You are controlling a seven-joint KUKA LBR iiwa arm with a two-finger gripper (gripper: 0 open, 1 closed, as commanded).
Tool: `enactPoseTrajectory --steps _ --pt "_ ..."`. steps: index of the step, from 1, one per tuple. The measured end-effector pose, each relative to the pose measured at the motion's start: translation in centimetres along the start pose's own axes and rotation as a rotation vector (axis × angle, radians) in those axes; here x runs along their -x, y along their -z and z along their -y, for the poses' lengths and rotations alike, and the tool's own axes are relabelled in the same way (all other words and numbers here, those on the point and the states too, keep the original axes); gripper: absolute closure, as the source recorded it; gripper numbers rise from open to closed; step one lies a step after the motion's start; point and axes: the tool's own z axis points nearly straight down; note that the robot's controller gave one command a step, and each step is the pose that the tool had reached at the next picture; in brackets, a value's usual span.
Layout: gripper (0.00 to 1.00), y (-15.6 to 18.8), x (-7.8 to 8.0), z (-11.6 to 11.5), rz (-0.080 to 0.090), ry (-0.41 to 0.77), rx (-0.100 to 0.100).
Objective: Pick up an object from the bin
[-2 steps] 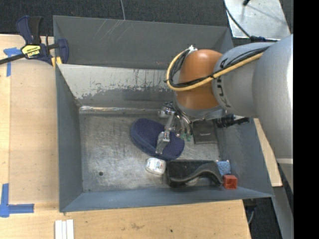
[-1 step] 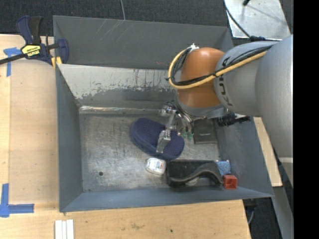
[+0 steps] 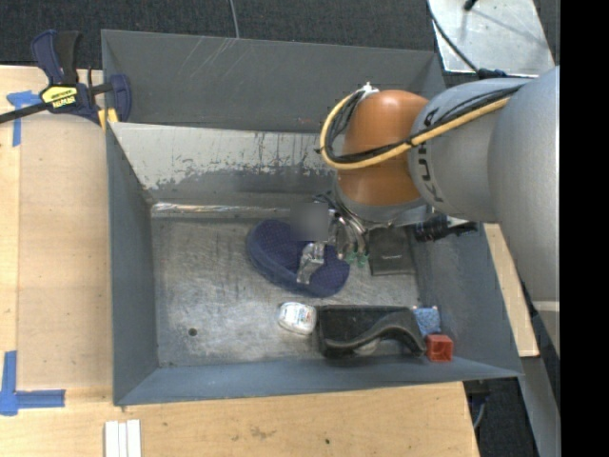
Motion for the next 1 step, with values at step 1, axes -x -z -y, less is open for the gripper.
enactPoseTrajectory --steps 1 --pt "1.0 9.22 0.27 0.01 0.012 0.002 0.003"
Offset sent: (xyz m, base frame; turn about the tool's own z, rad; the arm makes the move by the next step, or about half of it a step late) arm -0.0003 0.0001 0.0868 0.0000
